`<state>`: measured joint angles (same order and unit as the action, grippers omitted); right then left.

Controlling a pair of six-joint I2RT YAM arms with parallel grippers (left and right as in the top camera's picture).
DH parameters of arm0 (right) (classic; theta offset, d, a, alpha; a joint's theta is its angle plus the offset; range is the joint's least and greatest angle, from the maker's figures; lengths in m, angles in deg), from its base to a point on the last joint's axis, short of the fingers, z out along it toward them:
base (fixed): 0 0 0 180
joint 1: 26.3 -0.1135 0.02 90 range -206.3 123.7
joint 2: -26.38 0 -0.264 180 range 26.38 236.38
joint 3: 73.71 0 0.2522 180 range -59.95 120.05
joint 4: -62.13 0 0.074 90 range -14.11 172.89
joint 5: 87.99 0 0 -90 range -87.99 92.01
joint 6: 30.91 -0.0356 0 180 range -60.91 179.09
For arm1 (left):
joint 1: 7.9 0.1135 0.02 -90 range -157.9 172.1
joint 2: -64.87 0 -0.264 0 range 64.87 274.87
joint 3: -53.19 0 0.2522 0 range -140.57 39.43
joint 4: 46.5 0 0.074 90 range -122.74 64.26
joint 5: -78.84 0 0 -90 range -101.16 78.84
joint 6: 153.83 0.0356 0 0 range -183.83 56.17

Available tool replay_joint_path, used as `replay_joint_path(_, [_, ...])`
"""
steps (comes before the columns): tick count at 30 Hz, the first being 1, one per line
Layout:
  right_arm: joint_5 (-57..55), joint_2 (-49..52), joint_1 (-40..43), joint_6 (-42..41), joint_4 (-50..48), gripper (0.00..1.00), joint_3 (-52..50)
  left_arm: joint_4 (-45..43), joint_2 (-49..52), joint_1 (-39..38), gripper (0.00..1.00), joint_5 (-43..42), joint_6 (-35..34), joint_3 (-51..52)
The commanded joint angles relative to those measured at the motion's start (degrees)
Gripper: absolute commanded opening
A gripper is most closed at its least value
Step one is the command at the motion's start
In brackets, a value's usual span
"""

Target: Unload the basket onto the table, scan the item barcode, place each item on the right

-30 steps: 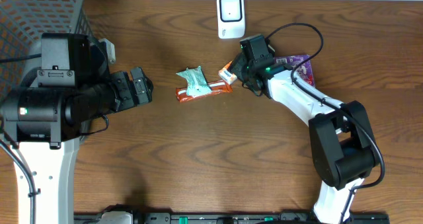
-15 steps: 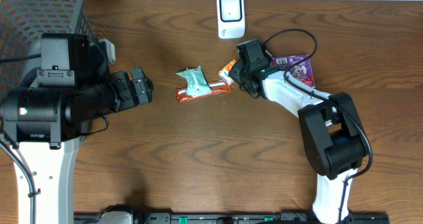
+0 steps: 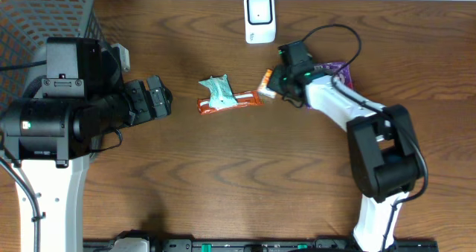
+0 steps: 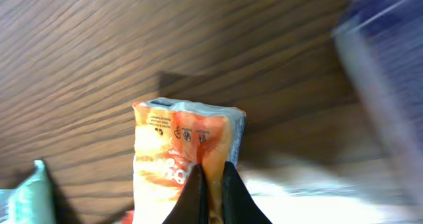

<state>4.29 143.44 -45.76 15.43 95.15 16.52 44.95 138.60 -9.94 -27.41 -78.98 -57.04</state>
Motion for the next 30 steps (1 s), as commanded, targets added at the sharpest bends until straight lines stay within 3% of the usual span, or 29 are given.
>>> replay_joint_path(1, [2.8,-3.1,2.2,9.0,0.5,0.01,0.4,0.0,0.1,-0.2,0.98,-0.2,0.5,-0.9])
replay_joint_path(9, [4.3,-4.5,4.2,20.6,4.9,0.01,0.4,0.0,0.1,-0.2,0.98,-0.2,0.5,-0.9])
replay_joint_path(22, [-4.9,-5.4,5.2,23.6,14.6,0.01,3.7,0.0,0.1,-0.2,0.98,-0.2,0.5,-0.9])
replay_joint_path(28, [5.3,-7.3,4.7,25.3,20.1,0.02,9.6,0.0,0.1,-0.2,0.98,-0.2,0.5,-0.9])
replay_joint_path(30, [9.8,-8.3,4.3,25.2,21.0,0.1,11.4,0.0,0.1,-0.2,0.98,-0.2,0.5,-0.9])
